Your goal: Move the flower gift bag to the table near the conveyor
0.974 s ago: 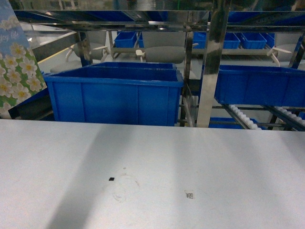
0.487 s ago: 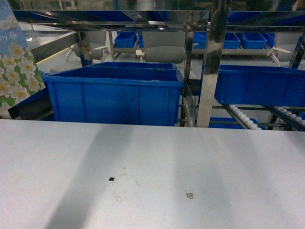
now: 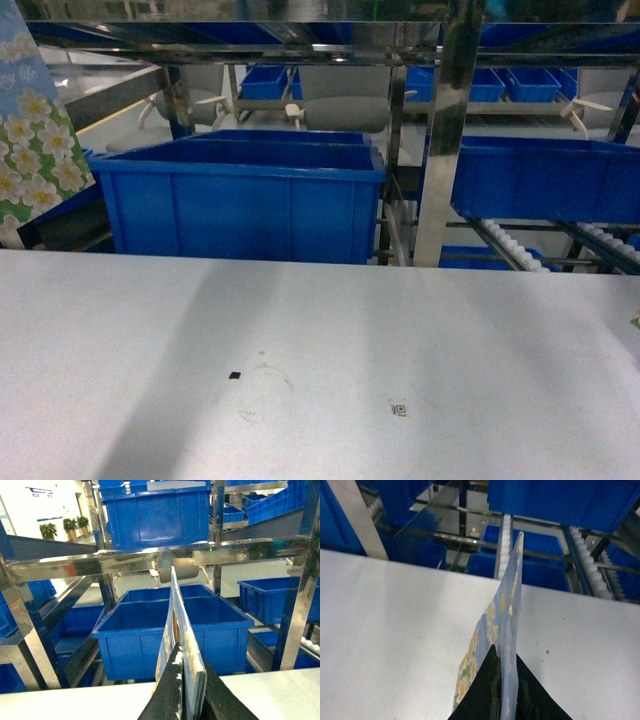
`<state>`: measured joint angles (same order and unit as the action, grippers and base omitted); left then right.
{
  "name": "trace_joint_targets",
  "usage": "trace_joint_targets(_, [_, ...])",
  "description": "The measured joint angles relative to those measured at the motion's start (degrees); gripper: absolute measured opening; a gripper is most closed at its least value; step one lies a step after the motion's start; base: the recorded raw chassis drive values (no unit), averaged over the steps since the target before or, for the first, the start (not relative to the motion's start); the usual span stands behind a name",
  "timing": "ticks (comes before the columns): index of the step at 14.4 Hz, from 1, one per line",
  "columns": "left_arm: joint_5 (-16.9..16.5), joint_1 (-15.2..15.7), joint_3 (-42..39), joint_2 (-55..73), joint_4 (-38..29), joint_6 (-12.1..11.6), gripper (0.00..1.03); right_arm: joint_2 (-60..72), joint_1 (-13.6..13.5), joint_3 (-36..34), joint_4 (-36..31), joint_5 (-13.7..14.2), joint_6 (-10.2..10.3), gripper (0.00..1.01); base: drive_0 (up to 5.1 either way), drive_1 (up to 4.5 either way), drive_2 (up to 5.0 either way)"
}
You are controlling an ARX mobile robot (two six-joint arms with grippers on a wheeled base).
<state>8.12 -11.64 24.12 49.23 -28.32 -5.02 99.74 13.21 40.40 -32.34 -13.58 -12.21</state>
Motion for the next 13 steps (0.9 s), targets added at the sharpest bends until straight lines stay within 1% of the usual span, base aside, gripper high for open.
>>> trace_joint_targets(1, [0.00, 0.00, 0.00, 0.00, 0.00, 0.00, 0.02, 1.31, 0.09, 0.04, 0.44, -0.39, -0.42, 0.03, 0.0, 0.00, 0.0])
trace_joint_targets(3, [0.00, 0.00, 0.00, 0.00, 0.00, 0.00, 0.02, 4.13, 0.09, 0.59, -0.59, -1.05, -1.90, 0.03, 0.0, 0.00, 0.0])
trace_joint_targets(4, [0.00, 0.00, 0.00, 0.00, 0.02, 0.00, 0.02, 5.29, -0.02, 0.76, -1.25, -1.31, -2.32, 0.03, 0.0, 0.00, 0.0])
trace_joint_targets(9, [0.00, 0.00, 0.00, 0.00, 0.00, 0.00, 0.02, 10.91, 0.37, 2.93, -4.15, -2.58, -4.02, 0.03, 0.0, 0.00, 0.0])
trace_joint_targets(13, [0.00, 0.00, 0.00, 0.00, 0.00, 0.00, 0.02, 10.56, 0.28, 1.75, -4.59, -2.82, -4.63, 0.03, 0.0, 0.00, 0.0])
